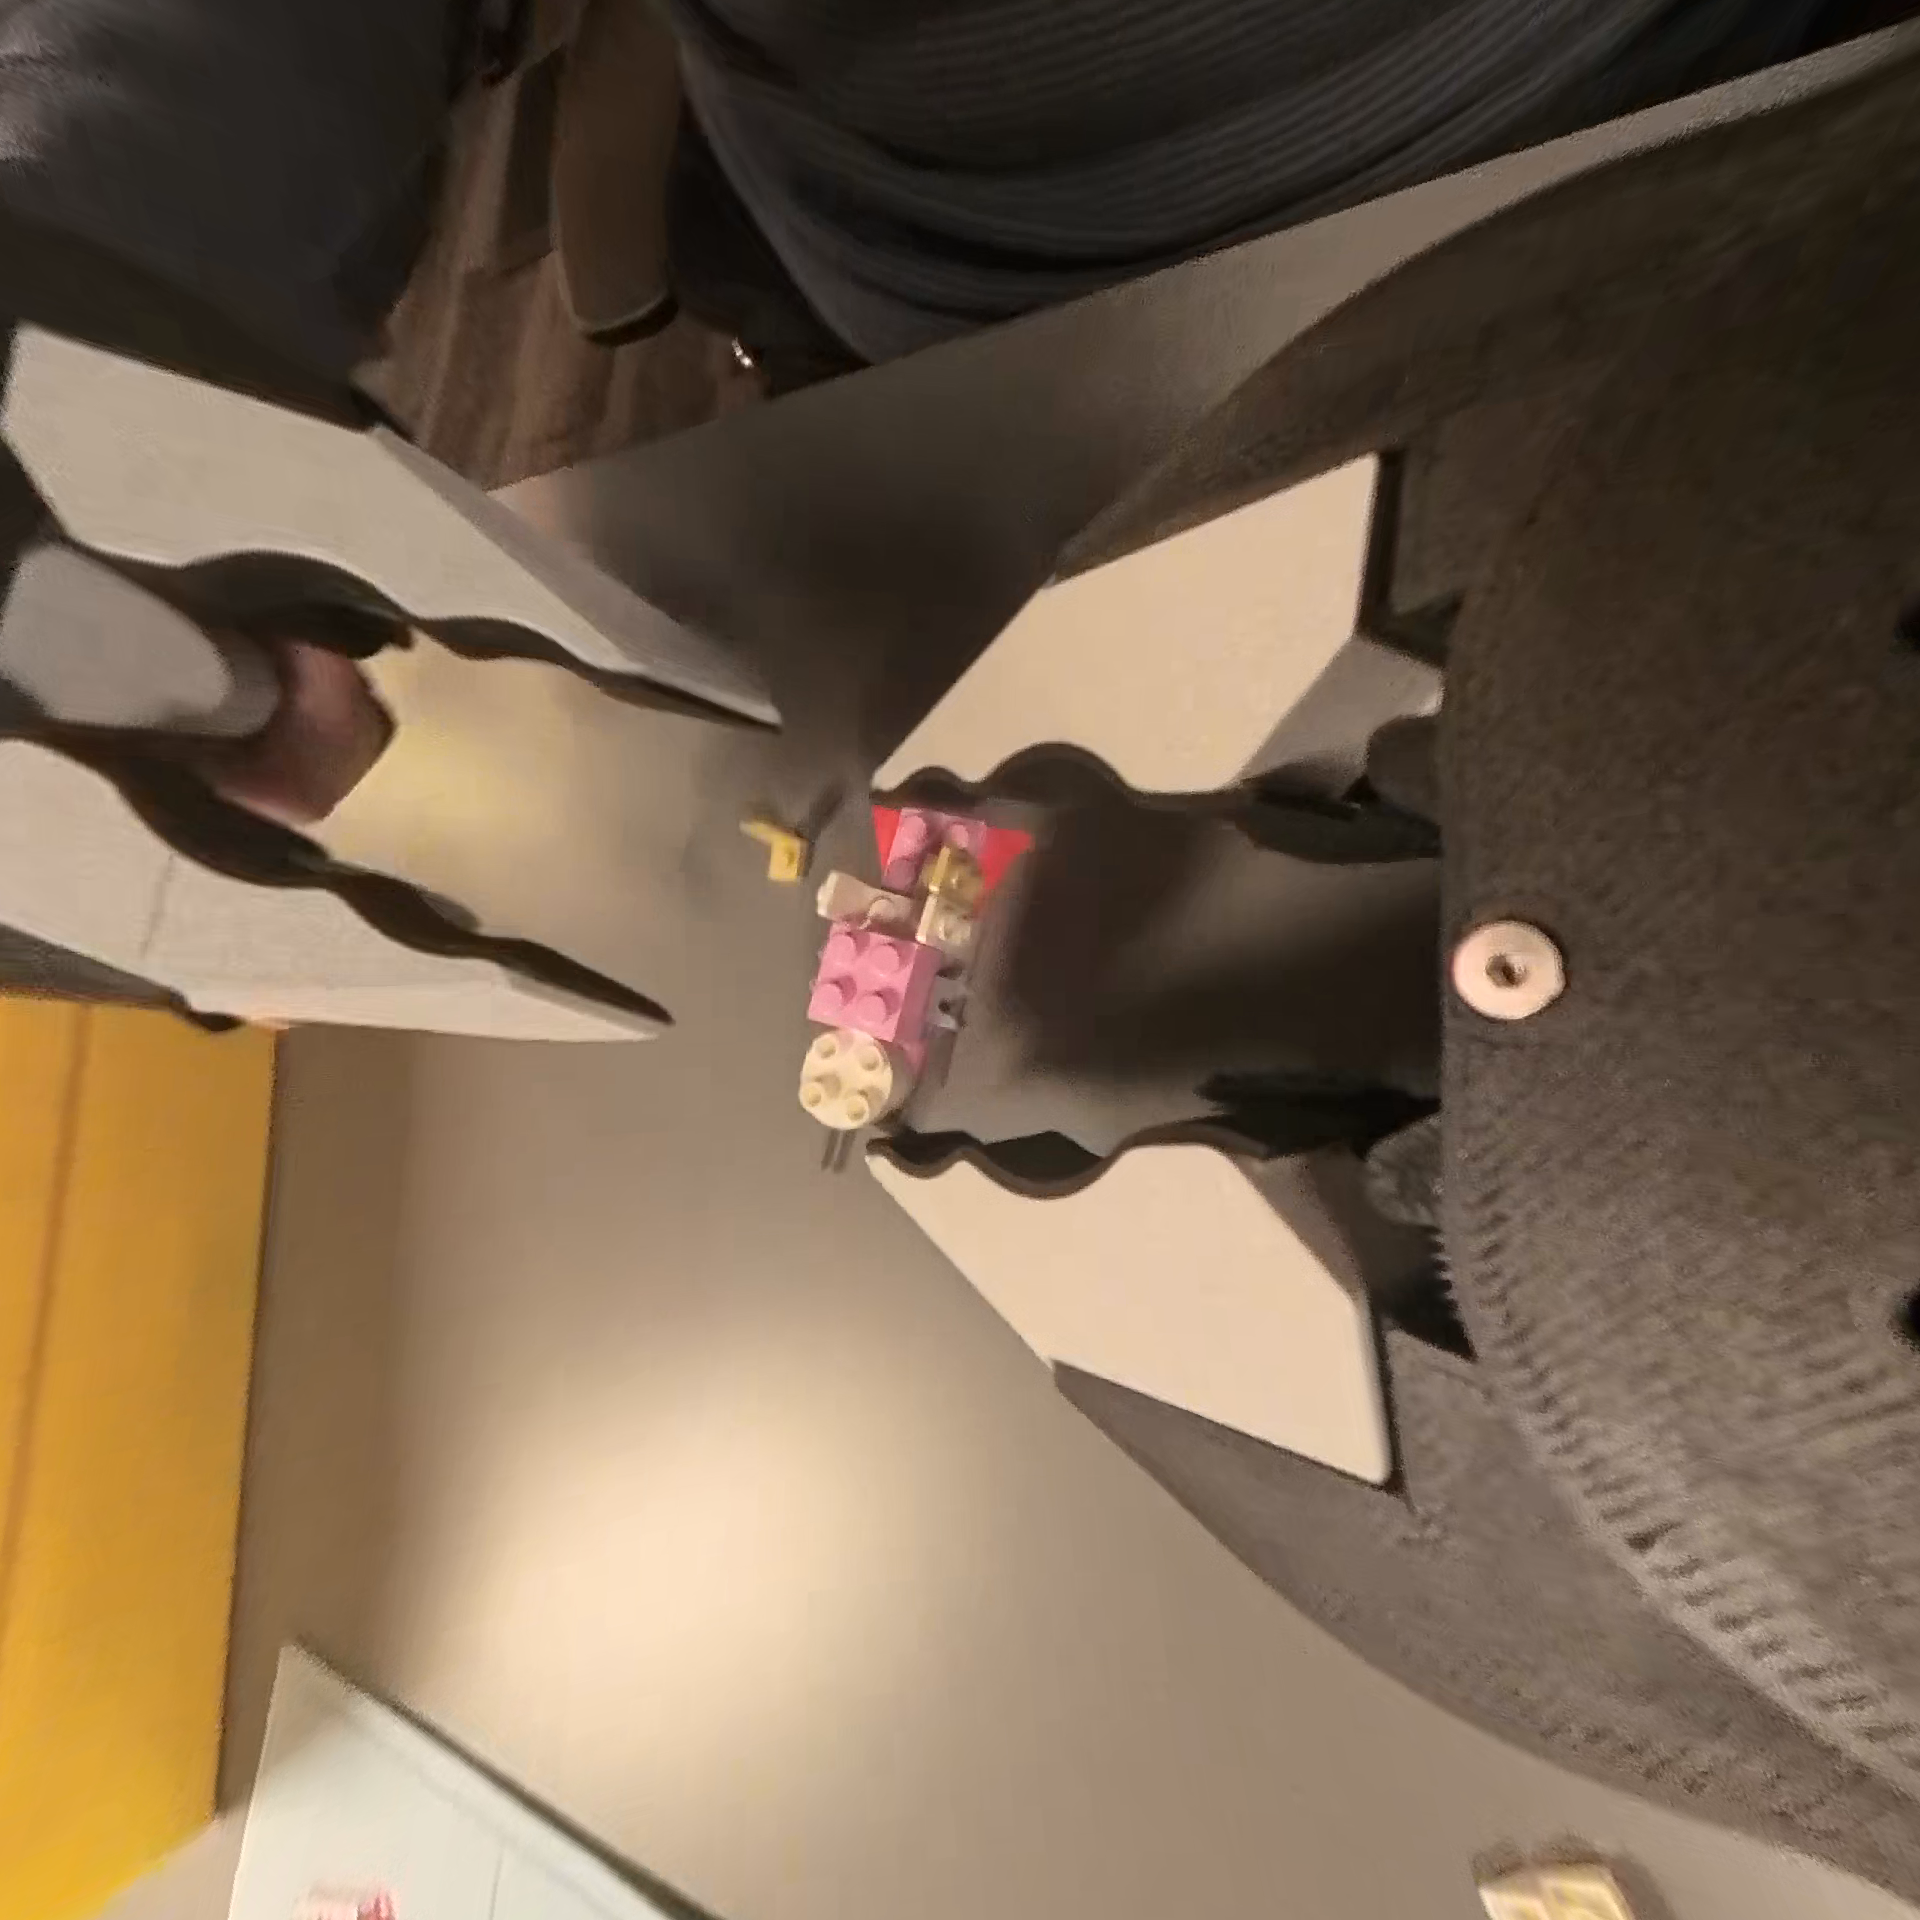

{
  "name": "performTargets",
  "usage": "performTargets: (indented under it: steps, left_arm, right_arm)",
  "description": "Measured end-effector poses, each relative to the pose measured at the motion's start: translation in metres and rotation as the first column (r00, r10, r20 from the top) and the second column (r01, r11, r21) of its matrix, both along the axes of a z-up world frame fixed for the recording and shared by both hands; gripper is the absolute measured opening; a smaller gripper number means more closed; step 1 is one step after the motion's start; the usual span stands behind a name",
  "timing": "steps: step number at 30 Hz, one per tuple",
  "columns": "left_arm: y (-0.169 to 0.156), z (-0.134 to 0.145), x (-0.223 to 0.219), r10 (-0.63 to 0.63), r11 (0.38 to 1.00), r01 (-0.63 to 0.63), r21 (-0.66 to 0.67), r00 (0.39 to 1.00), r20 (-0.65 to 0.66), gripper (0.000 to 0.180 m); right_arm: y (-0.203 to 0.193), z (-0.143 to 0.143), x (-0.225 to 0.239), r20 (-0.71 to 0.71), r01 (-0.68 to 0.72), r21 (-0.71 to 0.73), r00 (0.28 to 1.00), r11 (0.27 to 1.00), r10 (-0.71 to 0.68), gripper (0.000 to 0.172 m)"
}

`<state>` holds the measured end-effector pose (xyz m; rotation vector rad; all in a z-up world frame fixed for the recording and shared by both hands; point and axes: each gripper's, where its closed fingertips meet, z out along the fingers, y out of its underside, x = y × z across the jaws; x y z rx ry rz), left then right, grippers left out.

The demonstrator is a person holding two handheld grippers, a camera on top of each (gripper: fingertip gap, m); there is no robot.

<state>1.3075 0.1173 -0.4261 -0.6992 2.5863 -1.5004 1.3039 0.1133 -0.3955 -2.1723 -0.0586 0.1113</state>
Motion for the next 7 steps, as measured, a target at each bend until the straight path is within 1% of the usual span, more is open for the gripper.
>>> performTargets:
  steps: [2,3,5,7]
  left_arm:
    - [0.002,0.006,0.006,0.032,0.999,-0.031,-0.02,0.998,0.057,0.062]
    - [0.002,0.011,0.008,0.038,0.999,-0.035,-0.03,0.994,0.102,0.062]
    - [0.002,0.022,0.011,0.048,0.998,-0.04,-0.044,0.976,0.212,0.062]
    - [0.001,0.033,0.011,0.055,0.998,-0.042,-0.047,0.946,0.318,0.061]
  right_arm:
    - [0.007,0.004,0.008,-0.025,0.099,0.03,0.995,0.995,-0.098,0.048]
    - [0.01,0.007,0.011,-0.073,0.143,0.043,0.988,0.989,-0.139,0.049]
    - [0.015,0.018,0.015,-0.246,0.22,0.08,0.95,0.972,-0.195,0.049]
    - [0.018,0.027,0.019,-0.439,0.274,0.092,0.874,0.957,-0.208,0.049]
